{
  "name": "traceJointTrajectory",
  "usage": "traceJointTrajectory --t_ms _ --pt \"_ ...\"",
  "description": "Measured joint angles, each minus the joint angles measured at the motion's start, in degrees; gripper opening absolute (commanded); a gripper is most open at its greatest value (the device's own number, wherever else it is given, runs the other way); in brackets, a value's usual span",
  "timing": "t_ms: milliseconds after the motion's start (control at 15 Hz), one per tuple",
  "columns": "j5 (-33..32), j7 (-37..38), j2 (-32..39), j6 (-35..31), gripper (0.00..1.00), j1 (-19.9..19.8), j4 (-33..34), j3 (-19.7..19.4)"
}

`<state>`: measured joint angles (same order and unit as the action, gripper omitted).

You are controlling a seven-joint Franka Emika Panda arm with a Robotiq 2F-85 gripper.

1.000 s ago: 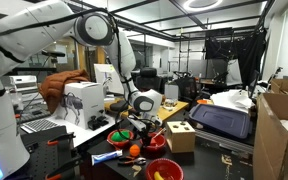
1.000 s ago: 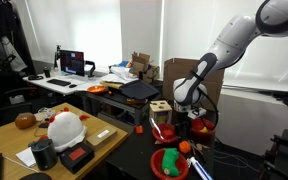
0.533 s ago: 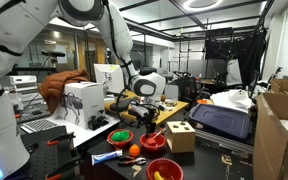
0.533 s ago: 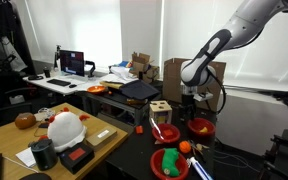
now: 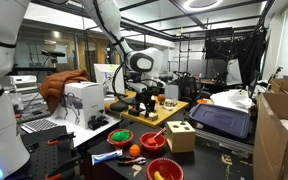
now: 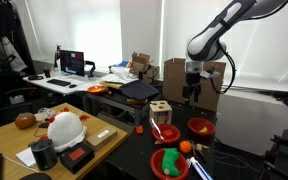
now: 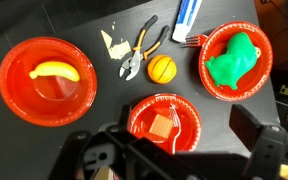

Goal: Put the basketball on the table.

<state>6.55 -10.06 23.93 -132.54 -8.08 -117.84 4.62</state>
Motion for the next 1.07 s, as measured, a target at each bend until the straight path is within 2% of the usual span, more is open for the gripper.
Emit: traceJointTrajectory --t_ms 333,600,1067 --pt "-0.03 0.16 -7.92 4.11 1.0 0.62 0.6 -1.26" --pt "-0.76 0.68 -13.06 10.08 1.0 1.48 2.84 -3.07" --pt "-0.83 3.9 -16.52 22.91 1.0 3.14 8.74 -3.77"
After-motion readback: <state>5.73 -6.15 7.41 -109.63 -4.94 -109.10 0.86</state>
